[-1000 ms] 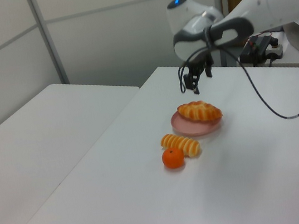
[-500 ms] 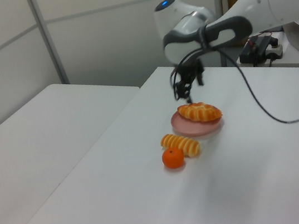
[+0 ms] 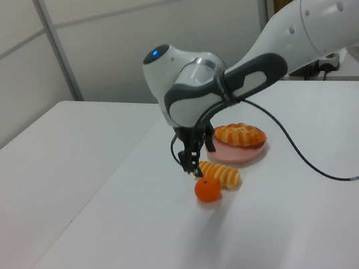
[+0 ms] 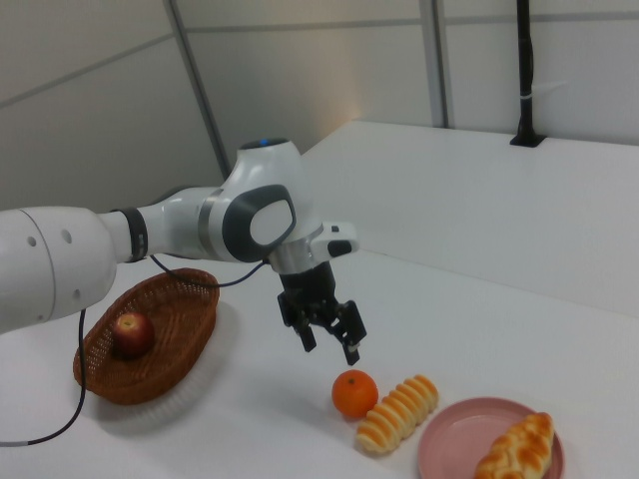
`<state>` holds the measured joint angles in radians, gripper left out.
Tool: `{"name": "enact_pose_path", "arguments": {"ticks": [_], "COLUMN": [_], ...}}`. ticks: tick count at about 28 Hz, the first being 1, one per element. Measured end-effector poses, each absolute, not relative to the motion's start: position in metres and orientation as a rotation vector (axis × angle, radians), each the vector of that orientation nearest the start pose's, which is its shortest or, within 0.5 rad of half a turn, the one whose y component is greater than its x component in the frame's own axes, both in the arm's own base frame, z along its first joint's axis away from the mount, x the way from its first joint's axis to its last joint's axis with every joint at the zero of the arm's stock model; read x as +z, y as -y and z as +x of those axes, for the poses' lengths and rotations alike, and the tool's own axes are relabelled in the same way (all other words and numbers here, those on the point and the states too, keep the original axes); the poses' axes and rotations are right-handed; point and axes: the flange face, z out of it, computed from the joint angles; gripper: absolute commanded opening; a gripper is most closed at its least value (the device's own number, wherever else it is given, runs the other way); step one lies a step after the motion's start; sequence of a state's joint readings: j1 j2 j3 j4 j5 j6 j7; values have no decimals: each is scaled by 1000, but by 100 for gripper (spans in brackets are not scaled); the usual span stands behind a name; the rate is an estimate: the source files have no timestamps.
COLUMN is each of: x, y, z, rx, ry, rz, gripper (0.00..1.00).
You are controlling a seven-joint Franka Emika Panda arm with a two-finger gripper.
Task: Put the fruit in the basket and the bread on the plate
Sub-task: 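Lower the gripper onto the orange tangerine and grasp it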
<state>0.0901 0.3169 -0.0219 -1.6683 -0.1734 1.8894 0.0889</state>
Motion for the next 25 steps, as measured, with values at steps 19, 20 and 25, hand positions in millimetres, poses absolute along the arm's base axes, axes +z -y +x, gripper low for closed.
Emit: {"name": "enact_pose_path", "arguments": {"ticks": [19, 20, 25], "x": [335, 335, 336], "y": [-57, -56, -48], "z": [646, 646, 648], "rx": [88, 87, 80], "ry": [-56, -58, -79], "rz": [-3309, -3309, -3312], "gripper": [100, 100, 100]}}
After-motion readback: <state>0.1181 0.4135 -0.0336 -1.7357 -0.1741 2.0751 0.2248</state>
